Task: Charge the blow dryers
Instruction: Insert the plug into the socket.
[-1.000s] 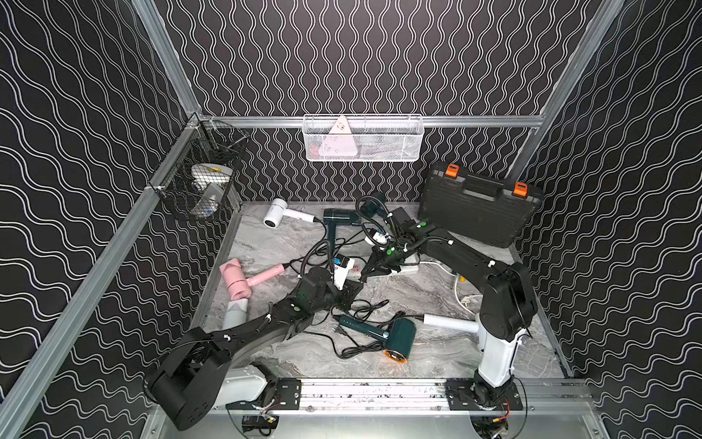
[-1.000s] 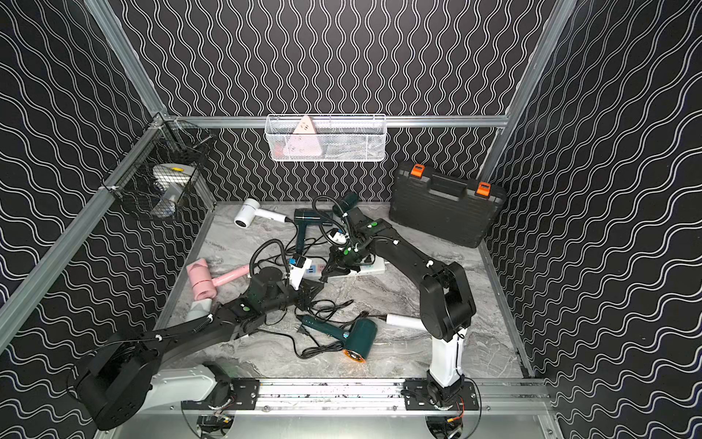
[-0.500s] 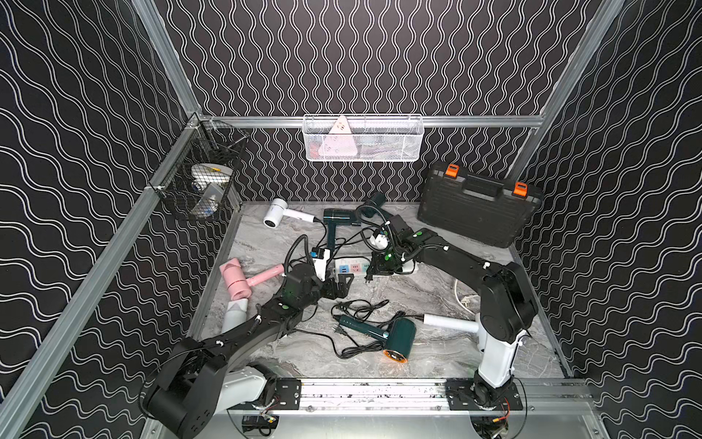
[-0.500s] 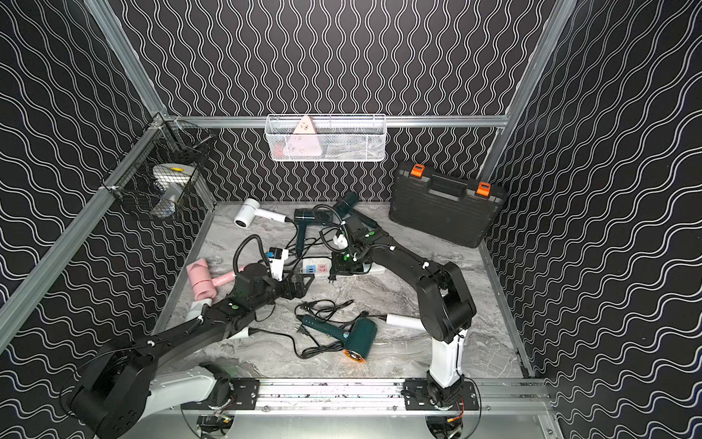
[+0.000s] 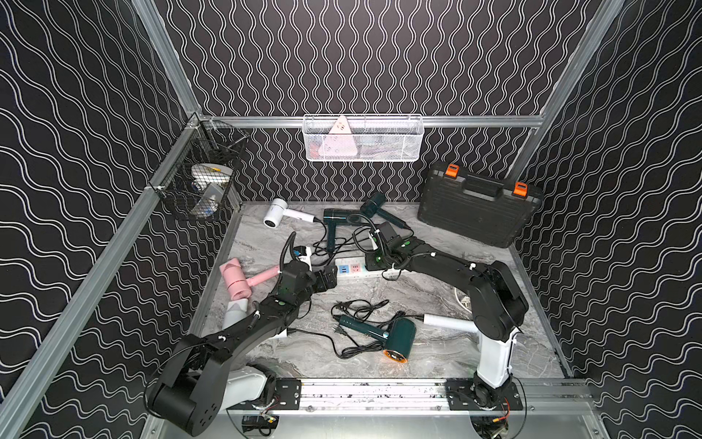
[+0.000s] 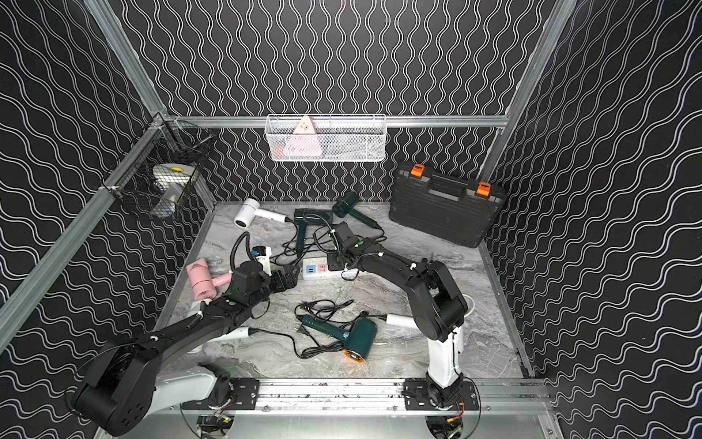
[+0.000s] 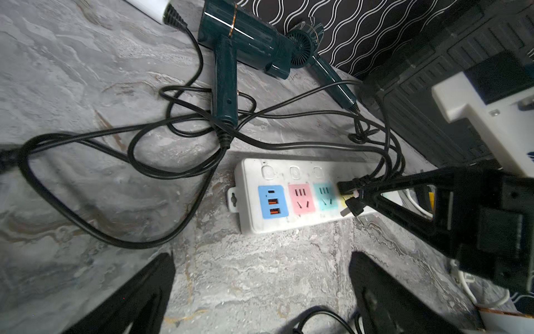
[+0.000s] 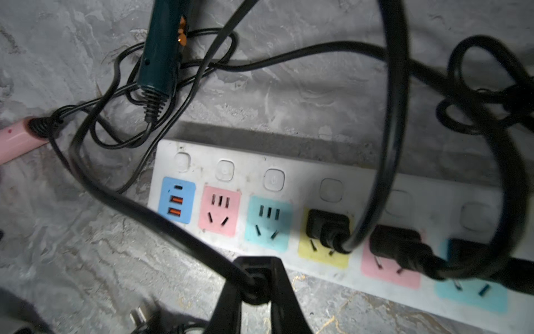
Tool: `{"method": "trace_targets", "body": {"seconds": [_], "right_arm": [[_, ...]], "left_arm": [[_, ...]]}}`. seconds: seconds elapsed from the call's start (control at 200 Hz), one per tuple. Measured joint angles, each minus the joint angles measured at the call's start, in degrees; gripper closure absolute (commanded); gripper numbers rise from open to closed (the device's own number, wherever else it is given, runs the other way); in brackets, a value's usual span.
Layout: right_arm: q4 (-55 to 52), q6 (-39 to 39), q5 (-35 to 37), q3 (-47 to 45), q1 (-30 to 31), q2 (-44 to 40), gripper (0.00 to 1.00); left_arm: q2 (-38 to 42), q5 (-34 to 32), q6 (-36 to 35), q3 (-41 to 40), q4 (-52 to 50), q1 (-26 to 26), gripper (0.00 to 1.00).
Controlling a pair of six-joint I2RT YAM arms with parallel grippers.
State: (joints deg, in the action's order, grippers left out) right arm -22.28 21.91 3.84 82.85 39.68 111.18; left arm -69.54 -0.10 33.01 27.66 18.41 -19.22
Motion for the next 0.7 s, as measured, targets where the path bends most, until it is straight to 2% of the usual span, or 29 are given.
{"method": "trace_targets", "body": {"seconds": [0.24, 0.7], "right_arm": [[1.2, 0.1, 6.6, 2.2, 1.9, 3.2, 1.0], [3.3, 0.1, 11.9, 5.0, 3.4, 7.3, 1.0]], "left_arm": [[0.9, -2.6, -0.2, -0.3, 0.0, 0.1, 0.01], [2.0, -3.8, -0.4, -0.3, -0.4, 0.3, 0.01]]}}
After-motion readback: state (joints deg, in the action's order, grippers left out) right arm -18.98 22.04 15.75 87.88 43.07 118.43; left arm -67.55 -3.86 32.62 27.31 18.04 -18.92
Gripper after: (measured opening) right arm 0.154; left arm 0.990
